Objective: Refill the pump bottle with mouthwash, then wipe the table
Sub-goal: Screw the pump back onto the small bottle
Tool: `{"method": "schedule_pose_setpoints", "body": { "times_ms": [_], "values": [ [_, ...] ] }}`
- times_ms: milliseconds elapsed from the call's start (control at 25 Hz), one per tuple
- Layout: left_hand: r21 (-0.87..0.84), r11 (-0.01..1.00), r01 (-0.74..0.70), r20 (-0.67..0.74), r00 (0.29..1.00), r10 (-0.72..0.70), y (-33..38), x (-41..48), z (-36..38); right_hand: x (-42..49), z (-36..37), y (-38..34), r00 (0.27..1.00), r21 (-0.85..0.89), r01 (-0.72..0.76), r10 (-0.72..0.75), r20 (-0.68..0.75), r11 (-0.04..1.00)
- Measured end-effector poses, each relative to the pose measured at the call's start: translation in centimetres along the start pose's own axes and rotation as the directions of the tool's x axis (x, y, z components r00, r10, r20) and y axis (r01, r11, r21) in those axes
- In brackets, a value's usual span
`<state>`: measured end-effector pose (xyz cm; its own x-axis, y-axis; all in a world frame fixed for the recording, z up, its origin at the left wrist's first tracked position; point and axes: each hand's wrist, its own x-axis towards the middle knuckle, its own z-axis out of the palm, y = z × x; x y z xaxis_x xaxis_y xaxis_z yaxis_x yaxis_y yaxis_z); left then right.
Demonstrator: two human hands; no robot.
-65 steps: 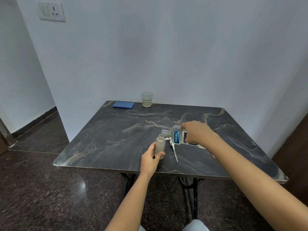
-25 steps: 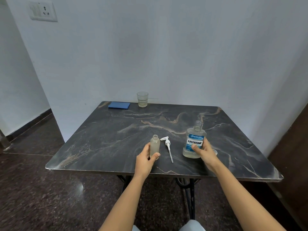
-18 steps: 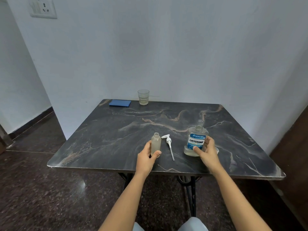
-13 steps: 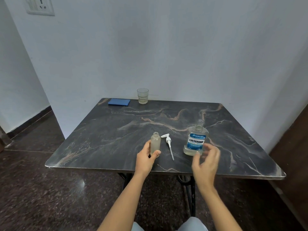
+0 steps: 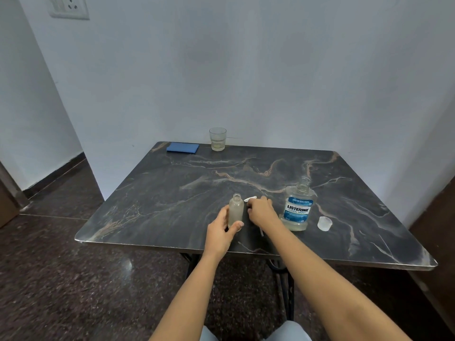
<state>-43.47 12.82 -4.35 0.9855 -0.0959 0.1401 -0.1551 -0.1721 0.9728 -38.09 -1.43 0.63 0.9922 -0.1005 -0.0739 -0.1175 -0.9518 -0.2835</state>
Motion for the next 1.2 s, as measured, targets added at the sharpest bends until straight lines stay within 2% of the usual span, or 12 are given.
{"method": "schedule_pose_setpoints", "body": {
  "times_ms": [80,160,240,320,400,520,600,880,1200],
  "values": [
    [0.002,1.0,-0.001,0.003,1.0,0.001,0.1,0.0,0.0,0.0,-0.2,-0.1,0.999,0.052,-0.004,0.006,-0.047,0.999],
    [0.003,1.0,-0.002,0.007,1.0,0.002,0.0,0.1,-0.1,-0.3,-1.9,-0.4,0.979,0.282,0.06,-0.001,-0.206,0.958],
    [-0.005,1.0,-0.001,0.003,1.0,0.001,0.0,0.2,0.0,-1.2,-5.6,-1.1,0.891,0.506,0.273,-0.017,-0.453,0.818],
    [-0.014,1.0,0.006,-0.001,1.0,-0.006,0.1,0.2,0.0,-3.0,-9.8,-2.2,0.775,0.612,0.47,0.035,-0.631,0.636],
    [-0.017,1.0,0.011,-0.002,1.0,-0.011,0.1,0.2,0.1,-4.6,-12.3,-3.2,0.716,0.656,0.569,0.094,-0.692,0.496],
    [-0.004,1.0,0.006,-0.007,1.0,-0.006,0.2,0.1,0.1,-6.2,-12.7,-4.1,0.724,0.681,0.62,0.05,-0.688,0.391],
    [0.0,1.0,0.006,-0.01,1.0,-0.006,0.3,0.1,0.1,-6.4,-11.9,-4.1,0.75,0.692,0.612,-0.002,-0.662,0.382],
    [-0.003,1.0,0.003,-0.007,1.0,-0.003,0.6,-0.1,0.1,-6.3,-10.1,-3.8,0.761,0.619,0.601,-0.123,-0.637,0.506],
    [-0.006,1.0,-0.009,-0.012,1.0,0.009,0.5,-0.2,0.0,-5.3,-6.8,-2.7,0.819,0.637,0.554,-0.214,-0.533,0.536]
  ]
}}
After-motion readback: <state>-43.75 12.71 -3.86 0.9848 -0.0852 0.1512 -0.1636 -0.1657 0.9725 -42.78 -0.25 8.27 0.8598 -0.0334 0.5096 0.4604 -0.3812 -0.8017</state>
